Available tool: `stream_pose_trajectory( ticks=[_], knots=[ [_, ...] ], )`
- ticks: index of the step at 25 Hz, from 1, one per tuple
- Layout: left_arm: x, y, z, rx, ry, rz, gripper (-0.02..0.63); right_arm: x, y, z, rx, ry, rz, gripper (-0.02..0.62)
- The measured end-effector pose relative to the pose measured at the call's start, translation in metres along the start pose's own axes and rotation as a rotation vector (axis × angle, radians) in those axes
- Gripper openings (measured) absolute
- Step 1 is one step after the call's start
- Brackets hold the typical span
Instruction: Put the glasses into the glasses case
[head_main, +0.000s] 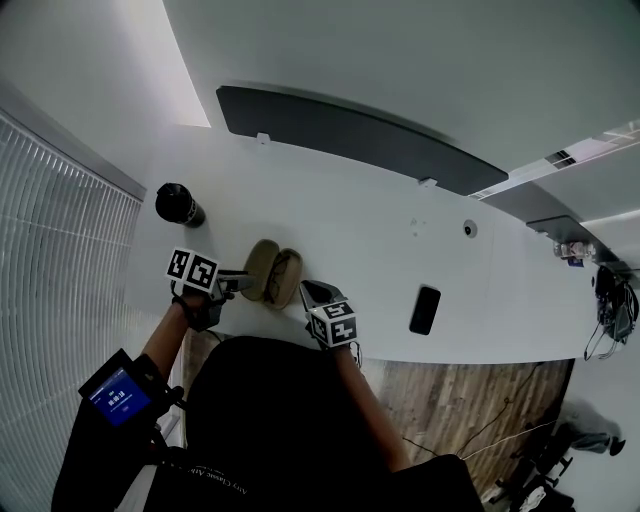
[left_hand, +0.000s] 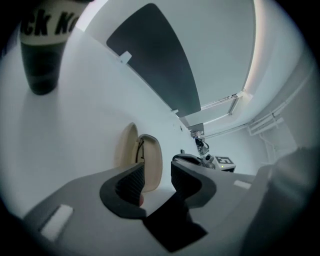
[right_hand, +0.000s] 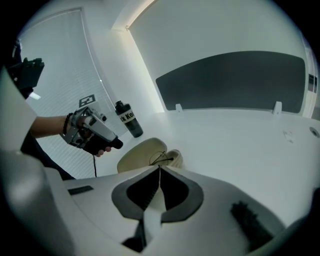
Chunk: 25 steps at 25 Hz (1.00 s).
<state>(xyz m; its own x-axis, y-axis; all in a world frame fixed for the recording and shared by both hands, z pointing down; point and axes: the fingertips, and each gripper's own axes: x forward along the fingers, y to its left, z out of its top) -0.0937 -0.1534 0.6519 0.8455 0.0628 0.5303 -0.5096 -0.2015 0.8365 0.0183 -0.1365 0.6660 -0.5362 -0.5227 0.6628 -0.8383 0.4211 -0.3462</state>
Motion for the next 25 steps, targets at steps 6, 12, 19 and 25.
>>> stream_pose_trajectory(
  ticks=[6,12,19,25],
  knots=[
    [-0.014,0.046,-0.014,0.065,-0.103,0.084,0.17,0.007,-0.008,-0.017,0.03,0.025,-0.014,0.011],
    [-0.021,0.079,0.004,-0.026,-0.342,-0.009,0.044,0.015,-0.023,-0.027,0.053,0.055,-0.064,0.011],
    [0.0,0.08,0.009,-0.037,-0.333,0.017,0.008,0.028,-0.011,-0.029,0.032,0.099,-0.028,0.011],
    [0.011,0.041,0.011,0.03,-0.275,-0.03,0.008,0.027,-0.018,-0.031,0.053,0.097,-0.044,0.011]
  ],
)
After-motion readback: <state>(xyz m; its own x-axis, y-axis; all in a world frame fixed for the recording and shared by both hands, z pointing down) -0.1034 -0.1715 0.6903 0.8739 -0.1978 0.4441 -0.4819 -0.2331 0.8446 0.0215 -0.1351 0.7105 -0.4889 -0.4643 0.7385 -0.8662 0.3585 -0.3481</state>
